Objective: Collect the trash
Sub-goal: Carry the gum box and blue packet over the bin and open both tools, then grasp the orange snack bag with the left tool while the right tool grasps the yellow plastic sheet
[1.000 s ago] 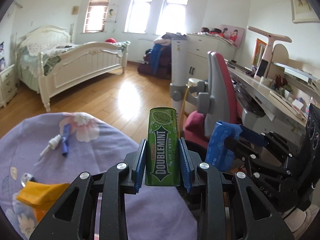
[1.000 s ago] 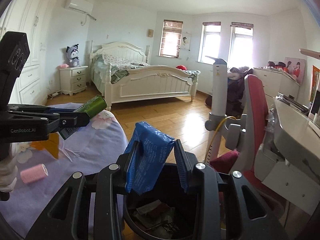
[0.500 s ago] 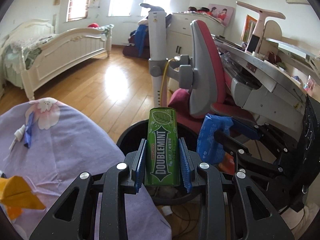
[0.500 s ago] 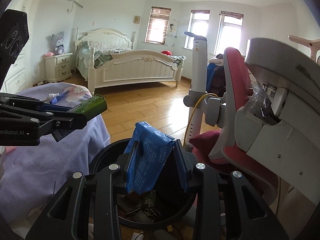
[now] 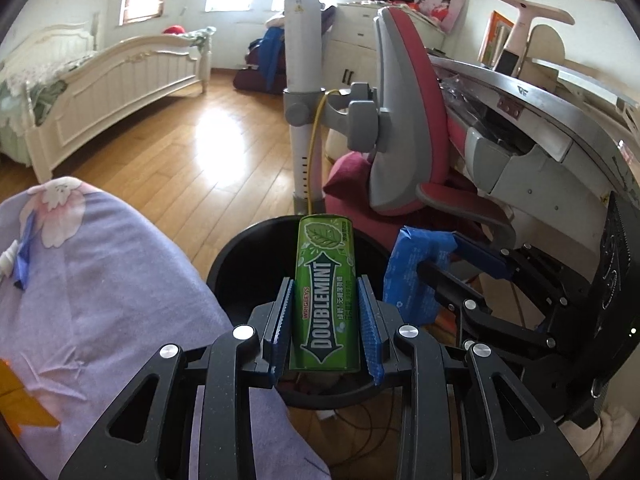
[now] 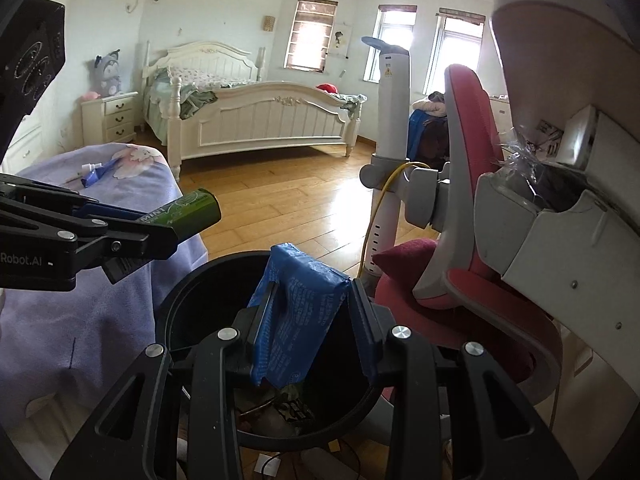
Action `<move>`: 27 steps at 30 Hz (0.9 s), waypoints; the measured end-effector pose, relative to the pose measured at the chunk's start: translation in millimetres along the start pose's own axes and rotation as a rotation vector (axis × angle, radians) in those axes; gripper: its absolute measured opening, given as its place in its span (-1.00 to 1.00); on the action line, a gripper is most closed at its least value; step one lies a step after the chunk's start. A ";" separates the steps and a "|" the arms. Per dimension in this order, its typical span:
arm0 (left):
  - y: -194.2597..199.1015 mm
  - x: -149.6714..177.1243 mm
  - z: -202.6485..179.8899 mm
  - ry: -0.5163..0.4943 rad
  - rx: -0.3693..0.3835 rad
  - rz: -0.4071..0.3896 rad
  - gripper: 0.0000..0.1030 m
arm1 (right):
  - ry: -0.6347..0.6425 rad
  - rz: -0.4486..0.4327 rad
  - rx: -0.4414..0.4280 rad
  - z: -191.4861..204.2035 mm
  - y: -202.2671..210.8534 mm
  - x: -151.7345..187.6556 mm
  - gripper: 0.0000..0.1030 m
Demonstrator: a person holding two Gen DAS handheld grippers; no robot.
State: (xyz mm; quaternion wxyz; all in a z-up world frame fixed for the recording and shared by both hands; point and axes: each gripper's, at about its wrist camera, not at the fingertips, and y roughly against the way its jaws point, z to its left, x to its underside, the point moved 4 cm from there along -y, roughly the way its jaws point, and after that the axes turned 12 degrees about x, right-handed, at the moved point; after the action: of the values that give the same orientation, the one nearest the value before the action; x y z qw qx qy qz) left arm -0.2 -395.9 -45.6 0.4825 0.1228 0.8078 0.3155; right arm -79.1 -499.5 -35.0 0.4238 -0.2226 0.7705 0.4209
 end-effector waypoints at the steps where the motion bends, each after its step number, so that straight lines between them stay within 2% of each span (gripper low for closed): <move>1: -2.5 -1.0 -0.5 0.000 0.003 0.004 -0.38 | -0.001 0.004 -0.002 -0.1 -1.5 0.2 -0.32; 5: -9.4 -4.7 -1.4 -0.016 -0.002 0.023 -0.38 | 0.007 0.016 0.001 0.2 -5.9 2.8 -0.26; 7: -9.8 -8.0 -4.1 -0.048 -0.044 0.026 -0.32 | 0.008 0.035 0.001 -0.4 -9.4 4.3 -0.14; 8: -6.9 -10.2 -6.4 -0.063 -0.049 0.016 -0.19 | 0.006 0.035 0.002 -1.1 -9.0 4.7 0.09; 9: -2.4 -12.8 -7.9 -0.070 -0.047 0.001 -0.10 | 0.005 0.027 0.008 -2.3 -7.0 5.2 0.41; 10: 2.7 -15.1 -8.8 -0.072 -0.050 -0.012 0.09 | 0.004 0.011 0.019 -3.8 -3.9 5.5 0.52; 11: 7.4 -17.0 -9.8 -0.074 -0.055 -0.024 0.19 | 0.004 -0.003 0.024 -4.1 -0.6 5.3 0.57; 15: 27.1 -19.5 -7.9 -0.072 -0.091 -0.066 0.19 | 0.001 0.002 0.000 0.9 4.3 4.8 0.57; 21: 74.1 -10.2 15.1 0.005 -0.144 -0.133 0.19 | -0.004 -0.011 -0.059 15.4 15.4 -7.0 0.57; 25: 115.1 0.7 38.3 0.055 -0.230 -0.189 0.19 | -0.006 -0.021 -0.112 31.6 25.4 -18.1 0.57; 27: 139.4 8.7 54.9 0.089 -0.324 -0.232 0.36 | -0.003 -0.025 -0.152 42.1 30.4 -24.4 0.57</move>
State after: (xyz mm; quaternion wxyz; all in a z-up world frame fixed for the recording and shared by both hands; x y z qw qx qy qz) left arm 27.7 -262.6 17.5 0.4931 -0.0644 0.7756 0.3888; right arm -67.5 -448.0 -12.5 0.4119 -0.2633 0.7329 0.4731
